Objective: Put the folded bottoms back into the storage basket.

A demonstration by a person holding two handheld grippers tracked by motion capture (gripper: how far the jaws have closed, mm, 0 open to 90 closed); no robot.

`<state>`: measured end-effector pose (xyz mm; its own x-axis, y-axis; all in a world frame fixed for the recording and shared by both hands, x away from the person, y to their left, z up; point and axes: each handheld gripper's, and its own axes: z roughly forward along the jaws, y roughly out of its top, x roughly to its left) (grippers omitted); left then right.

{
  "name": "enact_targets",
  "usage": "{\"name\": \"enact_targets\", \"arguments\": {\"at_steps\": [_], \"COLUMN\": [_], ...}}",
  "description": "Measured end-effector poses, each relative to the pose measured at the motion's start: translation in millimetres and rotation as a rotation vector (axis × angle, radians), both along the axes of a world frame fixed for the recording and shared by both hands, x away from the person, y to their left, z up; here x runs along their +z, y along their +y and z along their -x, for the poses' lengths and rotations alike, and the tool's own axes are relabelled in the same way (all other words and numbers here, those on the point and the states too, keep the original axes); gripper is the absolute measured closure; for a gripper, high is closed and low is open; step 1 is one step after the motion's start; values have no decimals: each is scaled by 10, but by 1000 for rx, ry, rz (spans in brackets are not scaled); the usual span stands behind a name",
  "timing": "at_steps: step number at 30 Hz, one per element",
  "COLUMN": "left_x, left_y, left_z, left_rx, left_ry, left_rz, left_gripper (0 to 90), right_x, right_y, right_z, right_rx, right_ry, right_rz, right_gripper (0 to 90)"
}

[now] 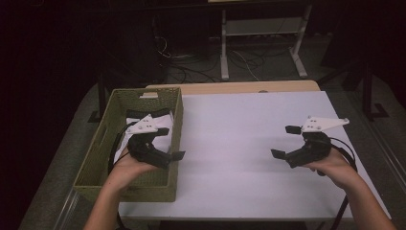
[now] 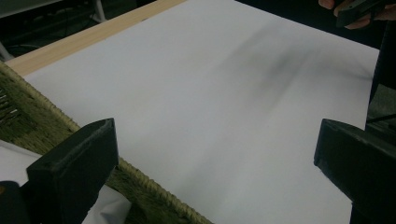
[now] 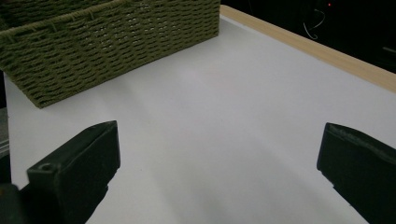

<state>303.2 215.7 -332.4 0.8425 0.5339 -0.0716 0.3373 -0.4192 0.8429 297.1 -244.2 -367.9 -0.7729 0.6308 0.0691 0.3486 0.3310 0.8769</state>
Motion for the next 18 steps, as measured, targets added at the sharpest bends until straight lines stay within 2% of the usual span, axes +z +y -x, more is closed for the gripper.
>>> {"name": "enact_targets", "arguments": {"at_steps": [10, 18], "left_x": [-39, -54], "left_y": [-11, 7], "left_z": [27, 64], "left_rx": [-9, -11], "left_ry": [4, 3], "left_rz": [1, 6], "left_gripper": [0, 0], "right_x": [-94, -177], "right_y": [-280, -391], "right_z": [162, 252], "right_rx": [-52, -72], "right_ry": [6, 18], "right_rz": [-42, -43], "right_gripper": [0, 0]}}
